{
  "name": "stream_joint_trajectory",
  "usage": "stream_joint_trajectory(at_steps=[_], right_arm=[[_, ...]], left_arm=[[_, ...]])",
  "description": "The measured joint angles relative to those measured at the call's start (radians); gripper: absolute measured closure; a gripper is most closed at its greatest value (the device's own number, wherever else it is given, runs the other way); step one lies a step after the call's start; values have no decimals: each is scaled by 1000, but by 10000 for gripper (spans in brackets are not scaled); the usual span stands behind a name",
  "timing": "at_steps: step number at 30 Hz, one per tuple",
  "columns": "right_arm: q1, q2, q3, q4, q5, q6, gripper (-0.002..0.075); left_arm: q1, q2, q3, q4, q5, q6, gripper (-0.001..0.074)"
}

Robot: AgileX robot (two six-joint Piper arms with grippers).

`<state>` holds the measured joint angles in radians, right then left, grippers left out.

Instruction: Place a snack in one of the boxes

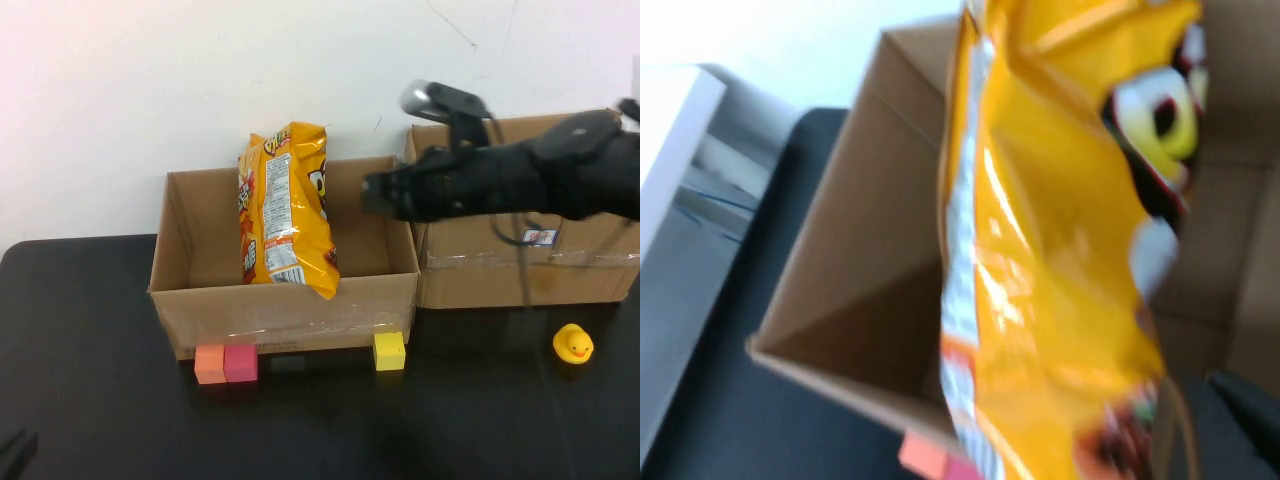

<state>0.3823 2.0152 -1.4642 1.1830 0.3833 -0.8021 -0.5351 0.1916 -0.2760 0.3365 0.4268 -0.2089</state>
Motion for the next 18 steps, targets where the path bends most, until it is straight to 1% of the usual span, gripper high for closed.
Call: stream_joint_trajectory(at_steps=[6,9,11,15,18], right_arm=[[0,205,-246,21,79,-35,717],[0,271,-360,-6,132,-44,717],[0,301,-415,-55,144,-44,717],[0,367,-493,-218,190,-29,717],[0,421,-529,-278,240,-16,717]], left_arm=[[0,0,0,0,0,5,735],[0,0,0,3,0,5,735],[0,0,0,20,0,5,736],[0,0,0,39,6,5,735],[0,0,0,46,7,3,736]])
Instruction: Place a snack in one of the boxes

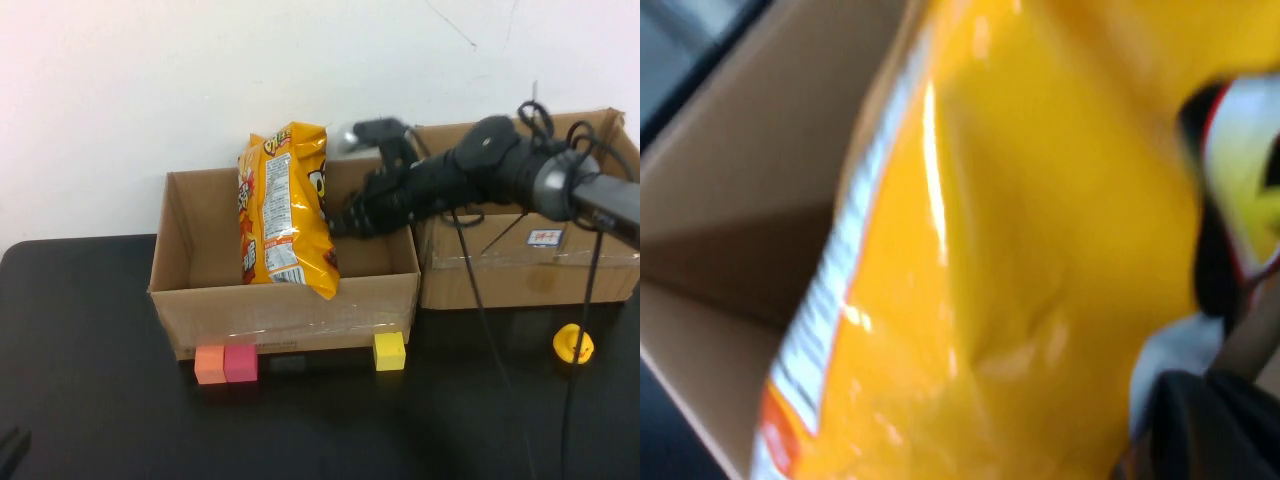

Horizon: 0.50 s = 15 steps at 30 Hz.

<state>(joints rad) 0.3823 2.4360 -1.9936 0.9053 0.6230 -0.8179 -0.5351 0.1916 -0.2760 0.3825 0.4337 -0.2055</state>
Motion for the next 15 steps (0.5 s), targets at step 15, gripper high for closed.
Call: stream_joint_trajectory(at_steps=[15], right_arm=[[-4,-47,-194,-145,257,134,717]], left_arm=[[0,0,0,27,6,-11,735]])
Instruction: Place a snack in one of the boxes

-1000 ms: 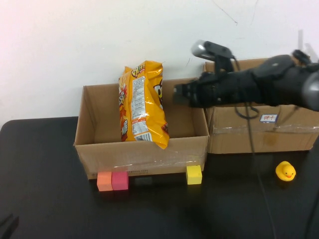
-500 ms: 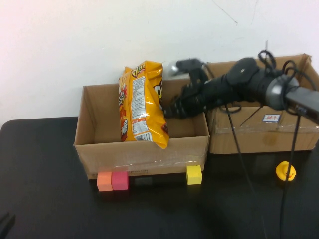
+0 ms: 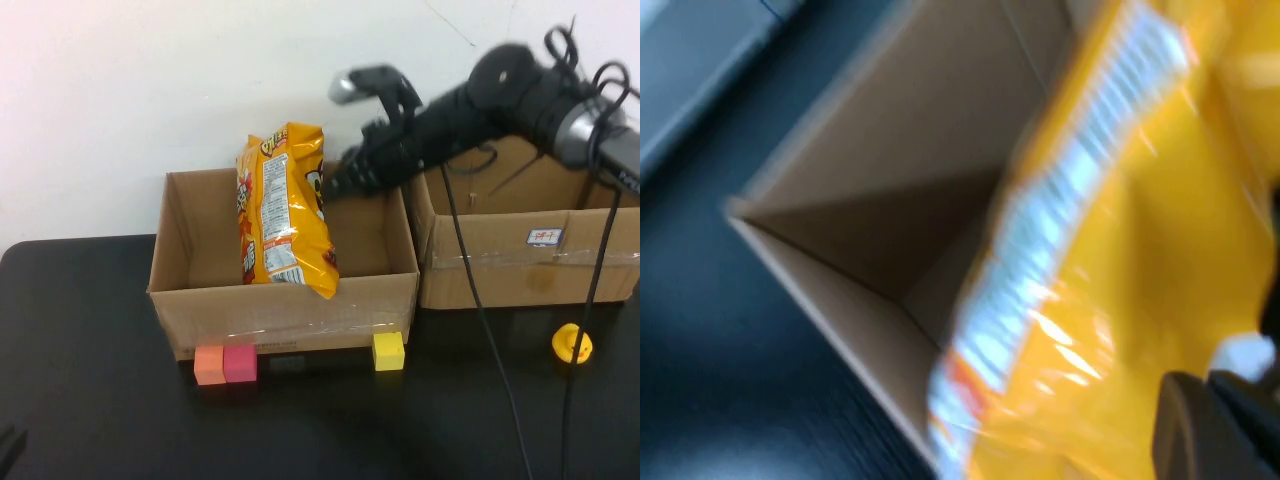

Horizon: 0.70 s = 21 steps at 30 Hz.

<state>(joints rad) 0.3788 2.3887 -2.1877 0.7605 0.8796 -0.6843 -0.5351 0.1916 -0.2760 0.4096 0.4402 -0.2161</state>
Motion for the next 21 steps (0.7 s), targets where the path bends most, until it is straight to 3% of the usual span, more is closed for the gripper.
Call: stream_joint_trajectory(at_steps=[10,21], right_arm=[[97,87,-26,-4,-97,-55,718],[74,83,-26,-119,-57,30,718]], left_arm=[[0,0,0,2,1,0,736],[0,0,0,2,1,-4,736]])
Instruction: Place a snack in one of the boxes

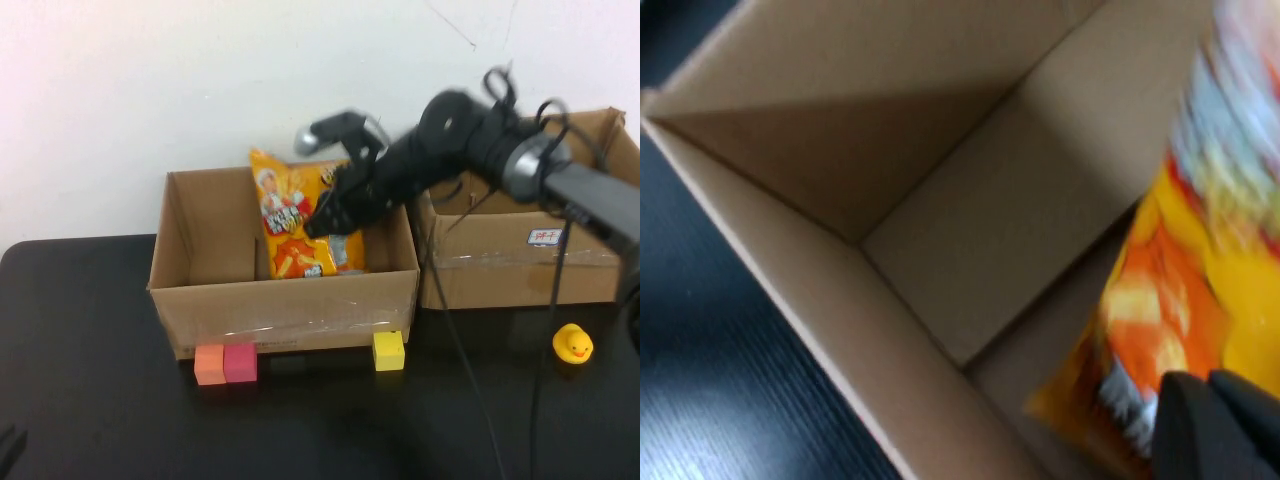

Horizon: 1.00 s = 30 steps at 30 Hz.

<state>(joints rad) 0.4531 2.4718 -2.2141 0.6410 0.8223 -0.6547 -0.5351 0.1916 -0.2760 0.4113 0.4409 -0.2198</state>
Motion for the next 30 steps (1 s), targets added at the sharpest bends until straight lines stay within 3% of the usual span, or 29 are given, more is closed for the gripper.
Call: stream_joint_trajectory(at_steps=[11,23,30], right_arm=[[-2,-176,0,-80,62,16,718],[-2,-550,16,-698,340,349,718],[-2,-893,246,-760,379,303,725]], left_arm=[[0,0,0,0,0,-3,736],[0,0,0,6,2,-155,736],[0,0,0,0,2,-168,735]])
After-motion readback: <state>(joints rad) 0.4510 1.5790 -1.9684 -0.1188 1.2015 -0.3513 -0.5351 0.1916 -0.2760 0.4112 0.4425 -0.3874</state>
